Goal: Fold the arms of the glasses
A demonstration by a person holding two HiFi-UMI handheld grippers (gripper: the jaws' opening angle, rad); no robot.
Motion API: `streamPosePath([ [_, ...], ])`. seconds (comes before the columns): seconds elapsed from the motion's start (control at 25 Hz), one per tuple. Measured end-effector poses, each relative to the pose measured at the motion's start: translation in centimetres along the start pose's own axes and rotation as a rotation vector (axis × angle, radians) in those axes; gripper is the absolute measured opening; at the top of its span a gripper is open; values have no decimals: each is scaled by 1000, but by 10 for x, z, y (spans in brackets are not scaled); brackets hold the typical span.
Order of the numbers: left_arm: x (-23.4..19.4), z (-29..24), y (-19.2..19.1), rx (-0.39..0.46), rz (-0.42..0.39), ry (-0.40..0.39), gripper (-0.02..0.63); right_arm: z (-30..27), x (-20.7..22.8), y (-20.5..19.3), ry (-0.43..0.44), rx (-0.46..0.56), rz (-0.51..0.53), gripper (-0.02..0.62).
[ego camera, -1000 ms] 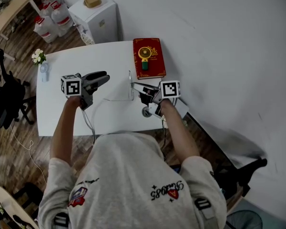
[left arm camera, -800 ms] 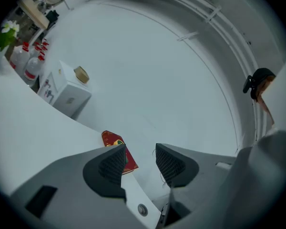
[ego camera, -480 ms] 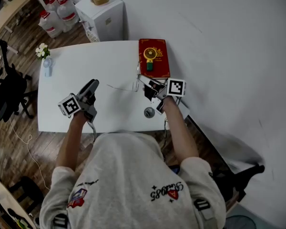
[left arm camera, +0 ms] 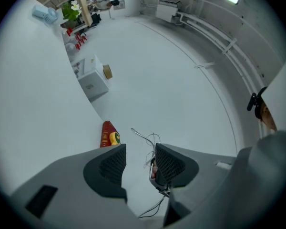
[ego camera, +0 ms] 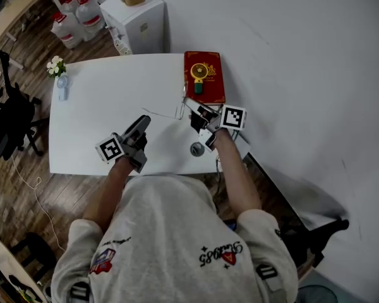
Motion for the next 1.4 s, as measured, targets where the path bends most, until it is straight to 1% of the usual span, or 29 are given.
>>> streamPosePath([
  [0.08,3,-4,-7,-13,23,-23,175,1,1,-2,-3,-1,-1,8],
  [0.2,6,-11,-16,-17,47,-57,121,2,3,-4,-7,-1,-8,8],
  [0.32,5,-15,-20,-13,67,-67,110,2,3,-7,-6,-1,-13,8],
  [0.36,5,-16,-20,-12,69,-69,96,2,3,-7,-6,-1,-12,8],
  [0.44,6,-17,-20,-9,68,-75,43,3,5,-8,-13,-3,-12,8],
  [0.56,7,-18,-19,-15,70,-90,17,5,4,-10,-14,-8,-17,8],
  [0.68,8,-19,-16,-25,69,-105,14,3,3,-11,5,-12,-13,8],
  [0.84,10,-23,-12,-54,40,-122,12,3,2,-15,8,-22,-18,8],
  [1.4,22,-42,-5,-178,-9,-133,12,-3,-11,-40,55,-84,-40,8],
])
Point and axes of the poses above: the fingertips, and each gripper's own axes: z backward along the fingers, x to its right, y out of its top, the point moved 10 cm from there along z, backward along the fingers, and after that the axes turned 10 degrees about x, right-handed, at the moved point
